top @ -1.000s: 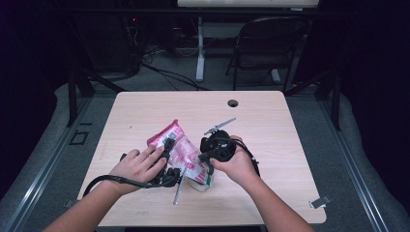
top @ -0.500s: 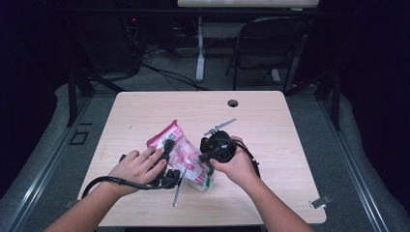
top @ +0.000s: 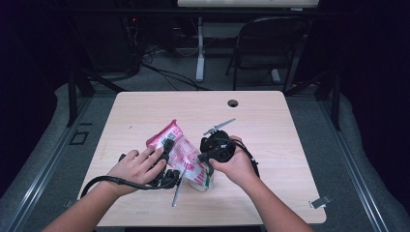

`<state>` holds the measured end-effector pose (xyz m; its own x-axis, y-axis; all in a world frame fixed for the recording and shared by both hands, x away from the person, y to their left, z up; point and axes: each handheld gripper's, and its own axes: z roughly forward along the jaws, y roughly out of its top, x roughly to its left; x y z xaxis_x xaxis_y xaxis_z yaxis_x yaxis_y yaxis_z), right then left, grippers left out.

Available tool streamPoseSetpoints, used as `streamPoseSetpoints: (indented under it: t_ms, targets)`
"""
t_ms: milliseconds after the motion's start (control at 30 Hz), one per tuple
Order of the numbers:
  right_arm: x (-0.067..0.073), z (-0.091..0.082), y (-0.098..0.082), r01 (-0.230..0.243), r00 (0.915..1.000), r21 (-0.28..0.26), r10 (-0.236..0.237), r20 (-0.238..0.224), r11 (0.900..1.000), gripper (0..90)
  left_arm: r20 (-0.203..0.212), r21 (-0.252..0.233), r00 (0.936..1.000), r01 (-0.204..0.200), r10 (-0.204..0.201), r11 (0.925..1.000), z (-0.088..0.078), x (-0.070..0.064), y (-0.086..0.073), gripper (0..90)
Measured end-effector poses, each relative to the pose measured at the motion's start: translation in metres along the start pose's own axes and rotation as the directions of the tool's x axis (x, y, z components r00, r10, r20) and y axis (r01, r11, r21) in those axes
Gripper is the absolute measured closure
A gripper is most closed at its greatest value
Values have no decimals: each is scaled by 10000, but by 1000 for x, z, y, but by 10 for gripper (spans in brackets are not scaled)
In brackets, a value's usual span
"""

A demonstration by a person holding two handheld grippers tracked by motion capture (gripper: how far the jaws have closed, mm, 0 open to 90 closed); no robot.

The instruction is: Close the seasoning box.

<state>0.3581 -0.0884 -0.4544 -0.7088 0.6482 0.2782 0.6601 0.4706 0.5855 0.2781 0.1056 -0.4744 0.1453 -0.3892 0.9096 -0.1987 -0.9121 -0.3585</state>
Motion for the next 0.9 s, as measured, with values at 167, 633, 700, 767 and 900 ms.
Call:
streamPoseSetpoints:
  t_ms: [167, 633, 700, 767, 900]
  targets:
    - [0, -1, -1, 19, 10000, 10, -19, 20, 10000, 900, 43, -8, 9999, -116, 116, 9999, 0, 1, 1, 757]
    - [1, -2, -1, 9, 10000, 1, -9, 13, 10000, 900, -186, -60, 9995, -250, 249, 9997, -1, 4, 2, 757]
    - [0, -2, -1, 4, 10000, -12, -4, 2, 10000, 900, -60, -46, 9996, -271, 271, 9996, -1, 5, 2, 757]
    - [0, -2, -1, 1, 10000, -27, -1, -11, 10000, 900, -165, -57, 9996, -241, 240, 9997, -1, 4, 2, 757]
    - [0, -2, -2, -35, 10000, -20, 35, -21, 10000, 900, -218, -66, 9992, -340, 338, 9994, -1, 6, 4, 757]
